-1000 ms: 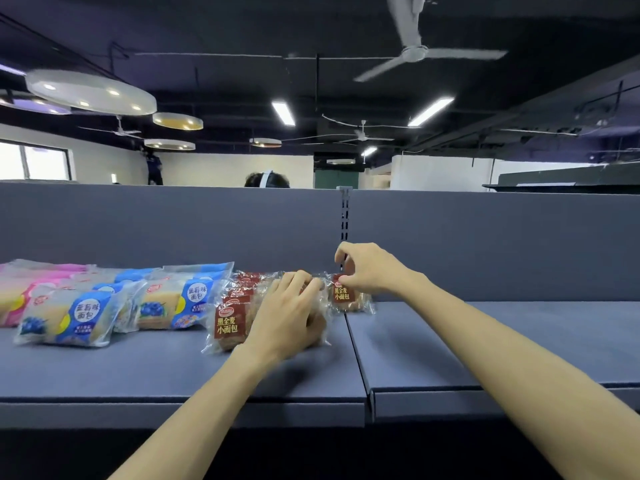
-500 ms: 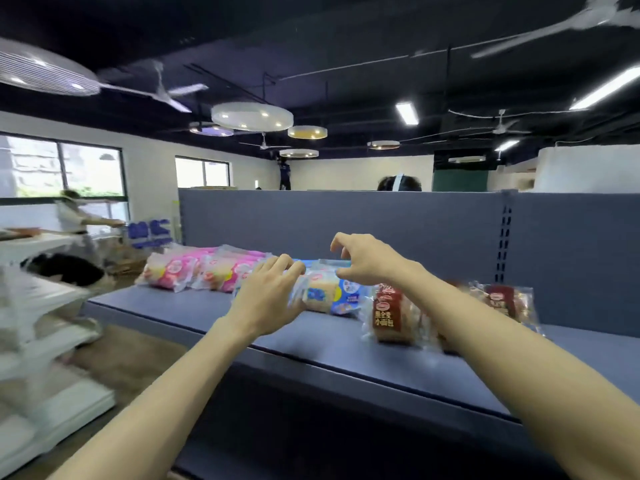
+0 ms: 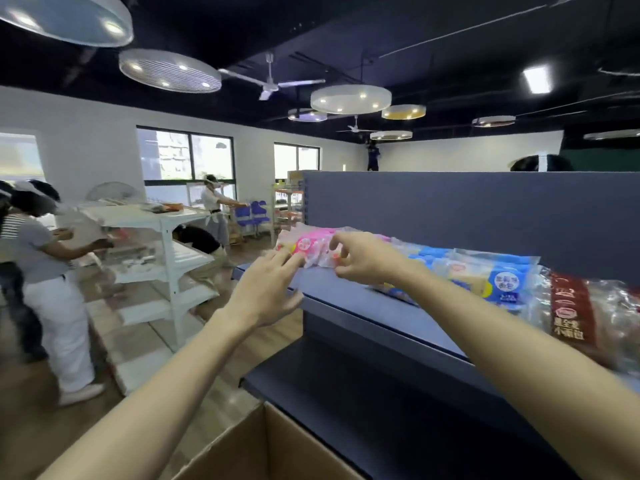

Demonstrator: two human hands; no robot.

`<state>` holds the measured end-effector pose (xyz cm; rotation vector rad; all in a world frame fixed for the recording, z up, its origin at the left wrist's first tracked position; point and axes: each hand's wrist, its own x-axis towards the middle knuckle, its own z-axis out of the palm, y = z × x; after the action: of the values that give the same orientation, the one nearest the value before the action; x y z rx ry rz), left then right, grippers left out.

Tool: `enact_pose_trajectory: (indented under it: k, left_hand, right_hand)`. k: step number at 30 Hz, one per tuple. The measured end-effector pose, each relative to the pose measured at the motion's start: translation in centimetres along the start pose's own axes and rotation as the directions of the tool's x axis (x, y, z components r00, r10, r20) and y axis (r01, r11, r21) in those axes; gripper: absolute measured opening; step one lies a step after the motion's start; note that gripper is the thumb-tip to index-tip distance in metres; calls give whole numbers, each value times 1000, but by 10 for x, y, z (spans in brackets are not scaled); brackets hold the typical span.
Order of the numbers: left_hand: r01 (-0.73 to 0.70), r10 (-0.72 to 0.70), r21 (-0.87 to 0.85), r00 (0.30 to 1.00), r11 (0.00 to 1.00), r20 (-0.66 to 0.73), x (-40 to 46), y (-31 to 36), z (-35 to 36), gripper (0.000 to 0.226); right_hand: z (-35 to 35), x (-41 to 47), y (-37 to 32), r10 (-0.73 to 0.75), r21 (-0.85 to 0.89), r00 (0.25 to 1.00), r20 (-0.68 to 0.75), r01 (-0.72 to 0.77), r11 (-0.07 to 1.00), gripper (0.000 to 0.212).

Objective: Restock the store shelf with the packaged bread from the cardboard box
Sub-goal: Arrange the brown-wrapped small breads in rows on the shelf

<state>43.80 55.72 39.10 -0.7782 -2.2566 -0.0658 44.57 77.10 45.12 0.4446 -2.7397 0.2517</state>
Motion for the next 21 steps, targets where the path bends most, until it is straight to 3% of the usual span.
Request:
enact_pose_trajectory:
  k: [2,4,9,16,21]
  left_hand:
    - [71,-61,-102,994,992,96,-21,-19,9,42]
    - [129,-82,-144,952,981,296,-45,-38,24,45]
    - [196,-86,-88,732,977,676,-115,-63,78,57]
    - [351,-119,-112,575,930,810,-191,-67,147,55]
    - [450,-125,-104,450,887,884,-252,-51,186,52]
  right_hand:
    - [25,5,-19,-29,84,999,40,26,996,43]
    - [53,4,-37,-68,119,994,86,57,991,44]
    - [126,-4,-71,-94,42,971,222,87,995,49]
    - [212,-11,-90,-86,19,910,406,85,996,50]
    - [292,-36,-83,-33,110,816,577,-38,993,55]
